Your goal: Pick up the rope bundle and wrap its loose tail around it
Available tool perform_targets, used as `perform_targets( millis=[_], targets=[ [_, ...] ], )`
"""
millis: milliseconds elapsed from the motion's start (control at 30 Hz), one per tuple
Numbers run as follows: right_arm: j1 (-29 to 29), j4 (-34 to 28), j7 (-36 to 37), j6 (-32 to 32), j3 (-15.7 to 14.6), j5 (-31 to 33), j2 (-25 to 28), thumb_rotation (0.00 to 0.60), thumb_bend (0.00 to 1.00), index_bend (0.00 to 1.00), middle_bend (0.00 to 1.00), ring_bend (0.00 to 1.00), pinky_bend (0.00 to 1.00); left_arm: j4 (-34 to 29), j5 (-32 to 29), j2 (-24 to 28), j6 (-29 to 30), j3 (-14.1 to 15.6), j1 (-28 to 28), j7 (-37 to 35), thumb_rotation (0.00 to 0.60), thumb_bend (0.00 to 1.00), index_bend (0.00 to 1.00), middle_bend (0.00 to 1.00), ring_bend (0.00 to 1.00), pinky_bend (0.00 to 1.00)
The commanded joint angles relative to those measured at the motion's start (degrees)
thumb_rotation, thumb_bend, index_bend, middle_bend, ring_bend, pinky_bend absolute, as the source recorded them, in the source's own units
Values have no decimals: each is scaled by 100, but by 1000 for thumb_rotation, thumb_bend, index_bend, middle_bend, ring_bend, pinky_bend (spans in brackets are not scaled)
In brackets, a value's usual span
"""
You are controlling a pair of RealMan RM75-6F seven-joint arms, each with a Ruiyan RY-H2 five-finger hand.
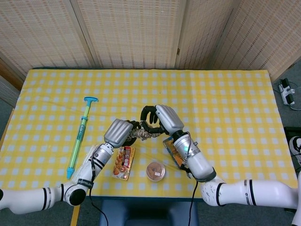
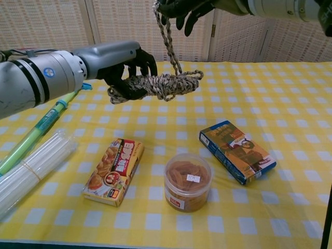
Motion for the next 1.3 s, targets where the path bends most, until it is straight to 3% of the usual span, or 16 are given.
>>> perform_targets(
  millis=[33,367,633,733,900,1000,1167,1300],
  targets=[
    [-14,-99,-8,36,-44,-95,-13,600,638,768,557,574,539,-53,-415,-124,177,-15,-156,254,600,560,652,625,620,705],
    [-9,-483,-278,239,-287,-364,-109,600,649,768,557,570,556,135,-1525,-392,701,-190,-447,870,600,561,657,631,634,706],
    [-292,-752,-146,410,-513,-816,-52,600,649,755,546,572,556,93,-2193,-259,845,-713,-361,238,600,561,657,631,638,713],
    [-401,-741,55,227,-616,-1086,42,600,649,638,488,538,556,-72,-2246,-69,827,-908,-268,-123,600,562,657,631,638,713],
    [-515,-642,410,-191,-747,-1550,239,600,649,199,293,403,494,-436,-2299,312,691,-1203,-106,-735,600,562,657,631,638,713],
    [-599,-628,574,-324,-815,-1821,360,600,650,26,192,304,401,-596,-2274,510,634,-1284,-21,-1015,600,562,657,631,638,713],
    [-773,-632,651,-277,-930,-2220,529,600,649,0,90,163,244,-771,-2206,741,530,-1365,112,-1497,600,562,657,631,638,713],
    [-1039,-709,647,-114,-1115,-2599,811,600,642,0,66,135,216,-844,-2109,940,413,-1391,249,-1920,600,562,657,631,637,713]
  ],
)
